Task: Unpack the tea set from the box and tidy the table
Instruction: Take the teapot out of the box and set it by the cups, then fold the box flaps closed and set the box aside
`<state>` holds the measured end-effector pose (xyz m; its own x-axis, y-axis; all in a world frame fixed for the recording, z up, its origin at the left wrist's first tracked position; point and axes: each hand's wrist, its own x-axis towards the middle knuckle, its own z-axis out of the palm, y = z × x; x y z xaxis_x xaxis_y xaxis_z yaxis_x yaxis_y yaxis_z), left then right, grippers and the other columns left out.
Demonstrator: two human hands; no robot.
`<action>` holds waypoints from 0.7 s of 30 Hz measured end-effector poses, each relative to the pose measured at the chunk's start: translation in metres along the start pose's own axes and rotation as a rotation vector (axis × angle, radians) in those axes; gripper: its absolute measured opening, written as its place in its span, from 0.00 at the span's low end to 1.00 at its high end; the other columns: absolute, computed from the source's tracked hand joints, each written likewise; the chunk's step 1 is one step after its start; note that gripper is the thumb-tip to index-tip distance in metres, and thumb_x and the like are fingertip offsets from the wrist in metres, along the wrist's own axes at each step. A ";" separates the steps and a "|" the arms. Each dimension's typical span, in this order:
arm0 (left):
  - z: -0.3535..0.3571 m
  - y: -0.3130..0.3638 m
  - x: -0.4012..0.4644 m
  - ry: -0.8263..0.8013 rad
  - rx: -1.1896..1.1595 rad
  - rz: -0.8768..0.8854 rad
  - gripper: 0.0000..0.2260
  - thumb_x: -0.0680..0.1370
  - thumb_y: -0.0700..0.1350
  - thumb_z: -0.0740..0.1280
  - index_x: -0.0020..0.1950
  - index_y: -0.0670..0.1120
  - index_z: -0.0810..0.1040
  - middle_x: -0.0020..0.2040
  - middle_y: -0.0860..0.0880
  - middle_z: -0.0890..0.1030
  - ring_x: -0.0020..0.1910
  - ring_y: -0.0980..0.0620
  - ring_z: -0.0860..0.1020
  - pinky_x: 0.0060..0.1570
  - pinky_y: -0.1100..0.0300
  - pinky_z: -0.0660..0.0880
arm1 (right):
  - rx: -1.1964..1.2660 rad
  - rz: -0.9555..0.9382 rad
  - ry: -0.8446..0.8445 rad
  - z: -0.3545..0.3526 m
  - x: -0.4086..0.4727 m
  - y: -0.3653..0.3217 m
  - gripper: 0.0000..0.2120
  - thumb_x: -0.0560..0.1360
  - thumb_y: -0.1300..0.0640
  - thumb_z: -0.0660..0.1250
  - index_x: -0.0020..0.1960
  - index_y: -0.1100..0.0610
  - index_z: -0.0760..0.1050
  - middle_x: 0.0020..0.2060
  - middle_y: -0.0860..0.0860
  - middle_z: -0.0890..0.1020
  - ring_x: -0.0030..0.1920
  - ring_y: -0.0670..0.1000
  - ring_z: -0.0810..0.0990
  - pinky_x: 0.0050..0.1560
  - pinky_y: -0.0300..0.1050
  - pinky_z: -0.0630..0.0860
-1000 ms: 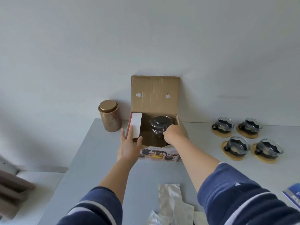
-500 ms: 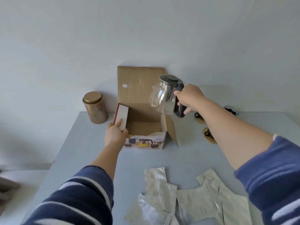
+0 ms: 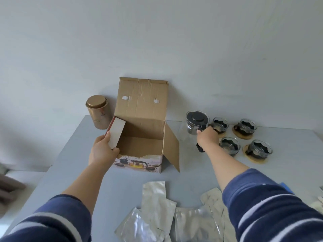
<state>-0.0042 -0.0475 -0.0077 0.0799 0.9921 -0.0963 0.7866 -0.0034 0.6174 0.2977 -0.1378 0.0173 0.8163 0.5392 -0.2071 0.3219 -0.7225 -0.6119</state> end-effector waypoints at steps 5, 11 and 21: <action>0.000 -0.011 -0.014 0.060 0.035 -0.031 0.32 0.76 0.42 0.66 0.78 0.49 0.57 0.70 0.44 0.67 0.61 0.41 0.73 0.57 0.50 0.76 | 0.009 0.014 -0.001 0.013 0.012 0.010 0.17 0.80 0.55 0.61 0.64 0.66 0.70 0.62 0.63 0.78 0.63 0.64 0.76 0.58 0.52 0.72; 0.006 -0.014 -0.022 0.108 -0.003 -0.058 0.31 0.78 0.43 0.65 0.79 0.51 0.56 0.69 0.44 0.68 0.59 0.42 0.74 0.53 0.51 0.75 | 0.051 0.051 -0.039 0.014 0.023 0.010 0.26 0.79 0.51 0.64 0.67 0.68 0.65 0.64 0.63 0.75 0.63 0.64 0.76 0.58 0.53 0.74; 0.007 -0.015 -0.025 0.108 -0.005 -0.058 0.31 0.78 0.46 0.64 0.79 0.53 0.55 0.66 0.45 0.70 0.57 0.43 0.74 0.44 0.54 0.74 | 0.330 0.295 -0.171 0.054 -0.058 0.025 0.22 0.78 0.52 0.62 0.66 0.62 0.61 0.57 0.59 0.76 0.47 0.60 0.81 0.43 0.52 0.80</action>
<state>-0.0137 -0.0727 -0.0204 -0.0329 0.9983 -0.0474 0.7848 0.0552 0.6172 0.2328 -0.1637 -0.0278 0.7503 0.4155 -0.5143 -0.1041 -0.6939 -0.7125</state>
